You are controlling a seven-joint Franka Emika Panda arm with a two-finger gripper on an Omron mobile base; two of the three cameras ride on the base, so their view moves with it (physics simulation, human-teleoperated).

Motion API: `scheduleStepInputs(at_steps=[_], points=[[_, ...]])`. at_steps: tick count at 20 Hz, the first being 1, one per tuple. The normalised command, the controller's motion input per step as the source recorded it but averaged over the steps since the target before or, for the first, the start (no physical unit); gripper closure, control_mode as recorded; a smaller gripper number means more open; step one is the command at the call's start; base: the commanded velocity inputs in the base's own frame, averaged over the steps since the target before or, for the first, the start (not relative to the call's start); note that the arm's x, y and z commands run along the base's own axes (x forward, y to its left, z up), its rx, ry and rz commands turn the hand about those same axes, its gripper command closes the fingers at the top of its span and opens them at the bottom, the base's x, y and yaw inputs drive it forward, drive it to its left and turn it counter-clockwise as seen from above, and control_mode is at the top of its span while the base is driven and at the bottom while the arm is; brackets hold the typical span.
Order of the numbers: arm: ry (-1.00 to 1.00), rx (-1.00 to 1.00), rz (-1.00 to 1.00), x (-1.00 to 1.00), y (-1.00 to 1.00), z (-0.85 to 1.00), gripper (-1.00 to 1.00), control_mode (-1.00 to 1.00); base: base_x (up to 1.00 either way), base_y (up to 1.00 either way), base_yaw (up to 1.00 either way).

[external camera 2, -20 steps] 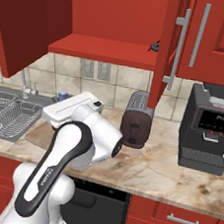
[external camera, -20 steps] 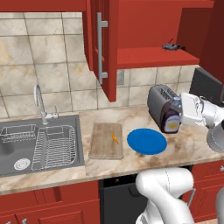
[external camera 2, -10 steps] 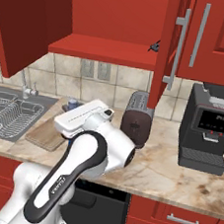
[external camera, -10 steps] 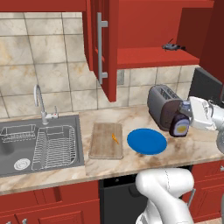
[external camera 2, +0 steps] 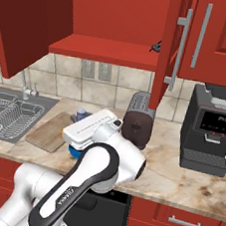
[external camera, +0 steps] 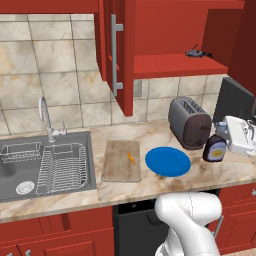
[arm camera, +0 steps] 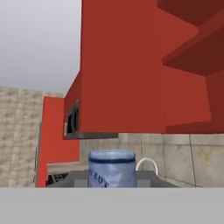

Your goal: Pick the shrimp from the plate and place it on the cutting board. Then pick the condiment bottle from the cabinet and place it next to the cutting board.

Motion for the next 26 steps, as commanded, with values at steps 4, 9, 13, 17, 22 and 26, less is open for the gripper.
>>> scheduleStepInputs(at_steps=[4,9,13,17,22,26], points=[[0.00,-0.02,0.00,-0.07,-0.24,-0.17,1.00,-1.00,0.00,0.00,0.00],[0.00,-0.02,-0.04,-0.07,-0.17,-0.18,1.00,-1.00,0.00,0.00,0.00],[0.00,-0.03,-0.06,-0.03,-0.14,-0.20,1.00,-1.00,0.00,0.00,0.00],[0.00,-0.03,-0.06,0.00,-0.11,-0.23,1.00,-1.00,0.00,0.00,0.00],[0.00,-0.02,-0.06,0.00,-0.08,-0.21,1.00,-1.00,0.00,0.00,0.00],[0.00,-0.02,-0.07,0.00,-0.07,-0.17,1.00,-1.00,0.00,0.00,0.00]])
